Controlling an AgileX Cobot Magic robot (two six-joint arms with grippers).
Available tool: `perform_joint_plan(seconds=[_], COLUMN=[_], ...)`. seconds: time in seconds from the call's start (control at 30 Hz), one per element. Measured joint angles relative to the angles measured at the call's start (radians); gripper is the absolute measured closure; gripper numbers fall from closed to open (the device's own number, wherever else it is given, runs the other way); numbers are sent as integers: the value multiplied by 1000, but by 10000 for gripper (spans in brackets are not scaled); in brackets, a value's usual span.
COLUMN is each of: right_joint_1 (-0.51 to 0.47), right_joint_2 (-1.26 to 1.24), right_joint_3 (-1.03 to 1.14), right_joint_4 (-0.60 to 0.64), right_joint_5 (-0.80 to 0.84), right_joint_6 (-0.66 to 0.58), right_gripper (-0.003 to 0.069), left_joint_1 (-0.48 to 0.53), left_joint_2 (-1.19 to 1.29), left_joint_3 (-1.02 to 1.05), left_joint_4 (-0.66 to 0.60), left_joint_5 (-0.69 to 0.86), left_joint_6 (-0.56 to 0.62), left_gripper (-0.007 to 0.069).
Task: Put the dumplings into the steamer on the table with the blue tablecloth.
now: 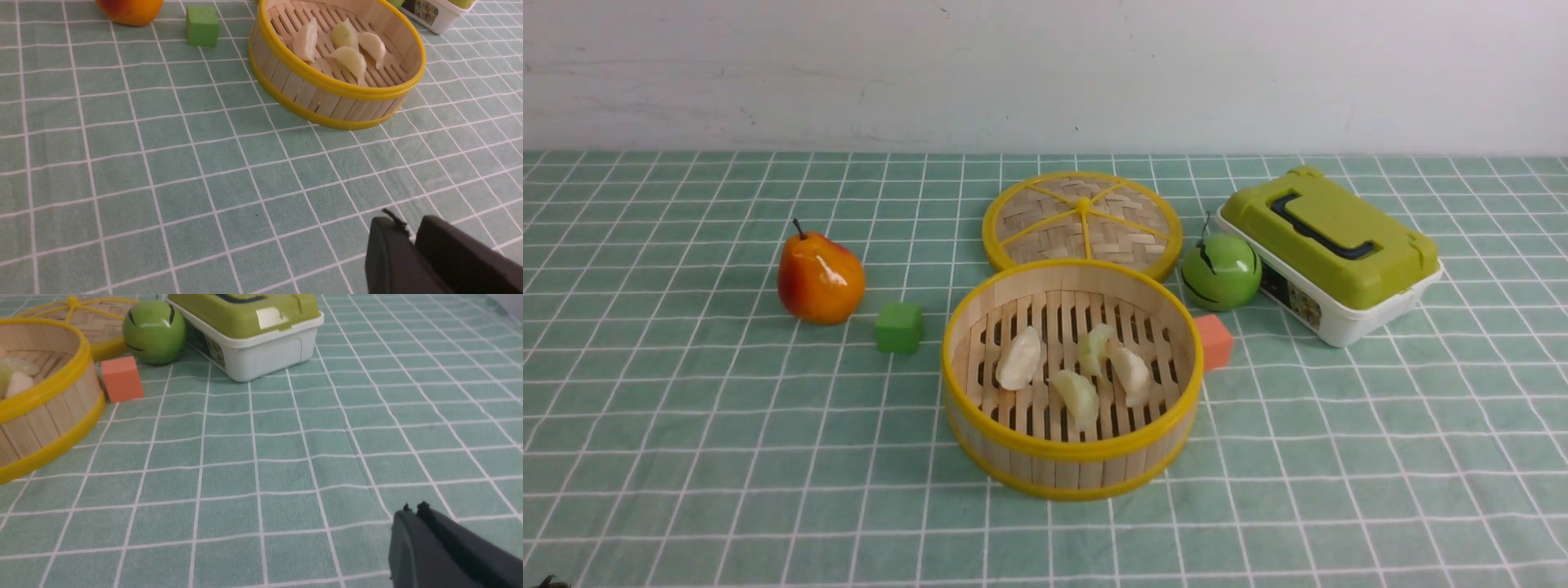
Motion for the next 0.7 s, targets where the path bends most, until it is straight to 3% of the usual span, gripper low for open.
perform_joint_plan(seconds=[0.7], right_joint_1=[12], right_joint_2=[-1], right_joint_3=[-9], right_joint_4=[23], right_joint_5=[59], right_joint_6=[26], right_gripper=[658], left_joint_1=[0], left_joint_2=[0], left_joint_3=[0], left_joint_4=[0], left_joint_5=[0], left_joint_6=[0], left_gripper=[512])
